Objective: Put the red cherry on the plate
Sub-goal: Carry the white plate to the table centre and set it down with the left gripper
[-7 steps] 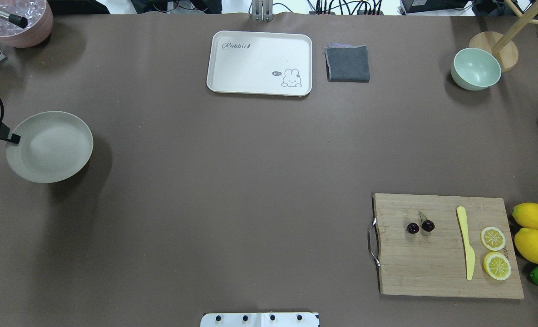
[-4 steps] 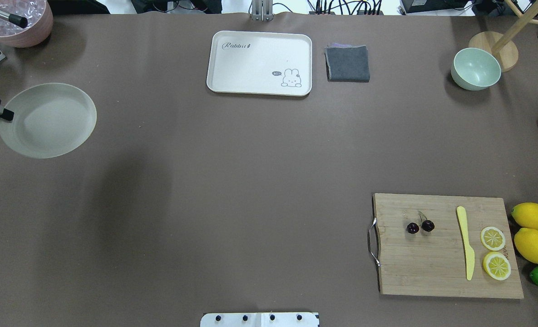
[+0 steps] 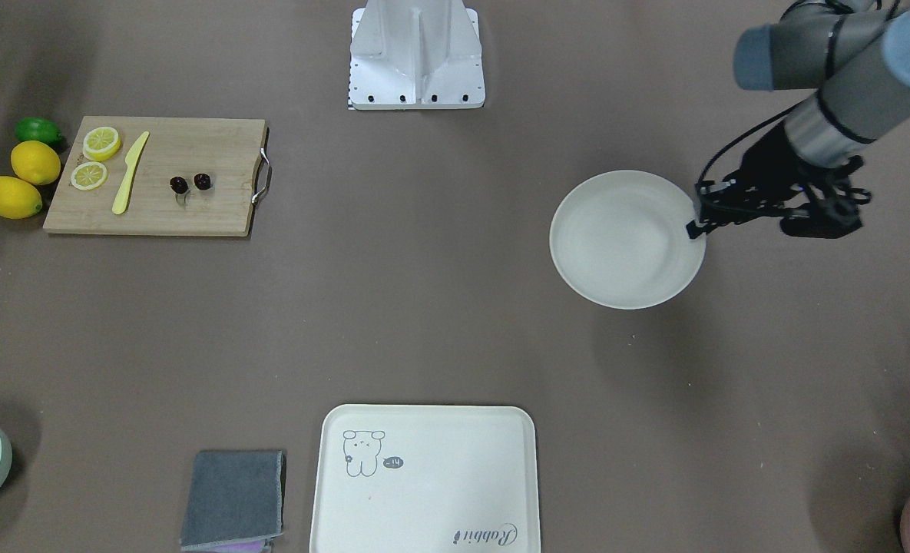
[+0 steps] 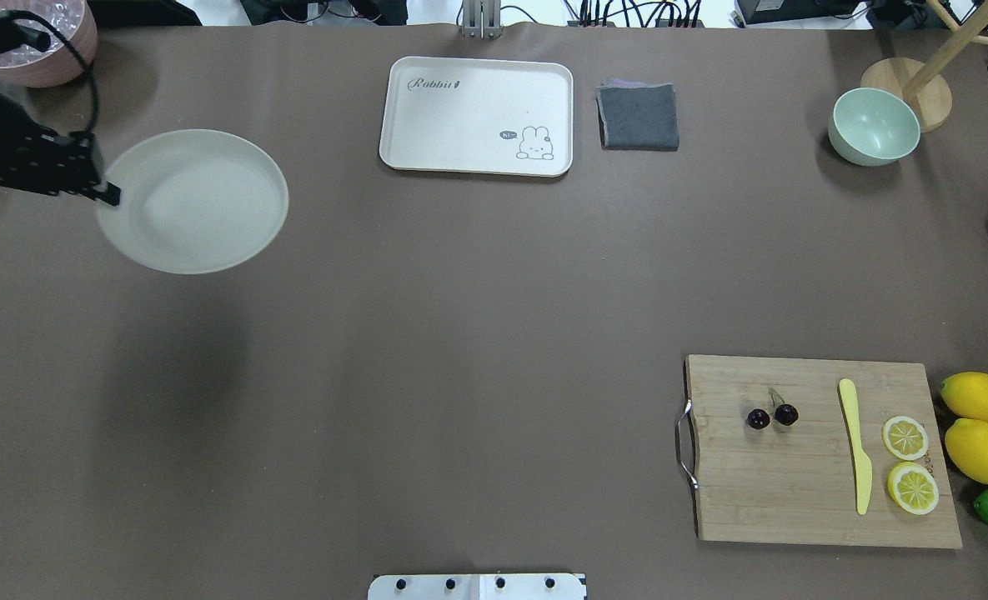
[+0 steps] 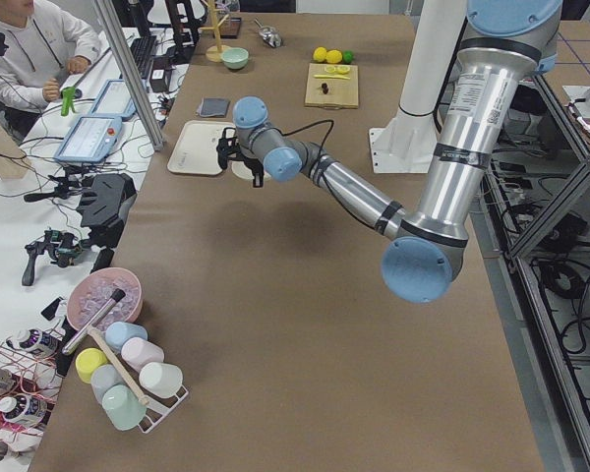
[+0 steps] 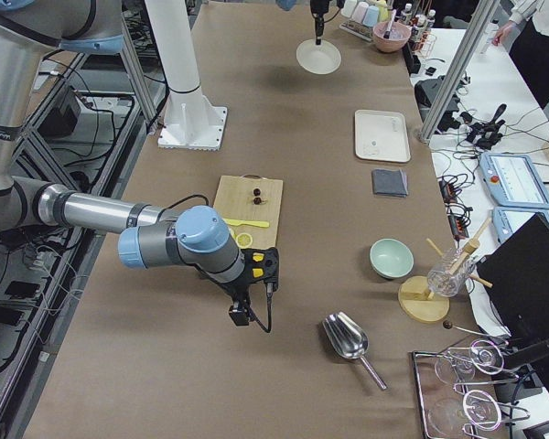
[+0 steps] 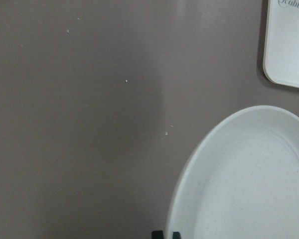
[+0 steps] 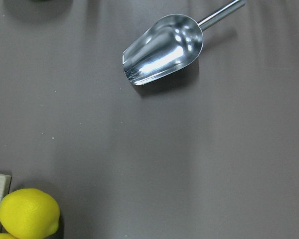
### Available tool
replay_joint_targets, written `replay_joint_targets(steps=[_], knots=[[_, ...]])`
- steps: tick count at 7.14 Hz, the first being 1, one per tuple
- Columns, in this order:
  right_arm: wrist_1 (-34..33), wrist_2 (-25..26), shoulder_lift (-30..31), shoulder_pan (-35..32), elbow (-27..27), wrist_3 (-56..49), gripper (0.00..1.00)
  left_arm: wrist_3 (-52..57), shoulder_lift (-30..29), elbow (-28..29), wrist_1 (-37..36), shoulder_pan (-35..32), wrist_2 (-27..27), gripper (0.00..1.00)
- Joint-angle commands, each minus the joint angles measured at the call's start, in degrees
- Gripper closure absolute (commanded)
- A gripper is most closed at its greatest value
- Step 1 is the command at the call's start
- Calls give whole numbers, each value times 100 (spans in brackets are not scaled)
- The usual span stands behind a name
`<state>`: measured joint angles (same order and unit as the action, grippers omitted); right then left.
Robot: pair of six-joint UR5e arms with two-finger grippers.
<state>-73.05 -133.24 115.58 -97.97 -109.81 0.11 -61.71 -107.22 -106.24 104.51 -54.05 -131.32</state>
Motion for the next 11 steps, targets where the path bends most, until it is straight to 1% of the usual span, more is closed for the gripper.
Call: replay_joint_targets(steps=[1,2,3,4,5,6,8,10,11], knots=[[-7,0,-9,-3,12,7,0,-1006,-395,24,156,1164,982,100],[-7,-9,-1,-3,3,-2,0,-1340,-440,155,453,1760,1491,100],[-7,-9,-18,6,12,7,0,-1726,-736,583,839,2114,1791,100],[-7,-9,-18,6,3,7,0,-1930,-1000,935,1086,2318,2038,100],[-7,-9,-18,6,3,7,0,-2080,-1107,1113,1228,2494,2241,100],[-7,-9,-18,6,3,7,0,-2099,-1308,1341,1238,2505,2312,100],[-7,-18,17,6,-6,7,0,-2099,-1678,1885,1518,2505,2392,100],[2,-18,26,-3,3,-2,0,-2064,-1662,1923,1590,2487,2383,100],[2,-18,26,-3,3,7,0,-2038,-1671,1914,1607,2487,2383,3]])
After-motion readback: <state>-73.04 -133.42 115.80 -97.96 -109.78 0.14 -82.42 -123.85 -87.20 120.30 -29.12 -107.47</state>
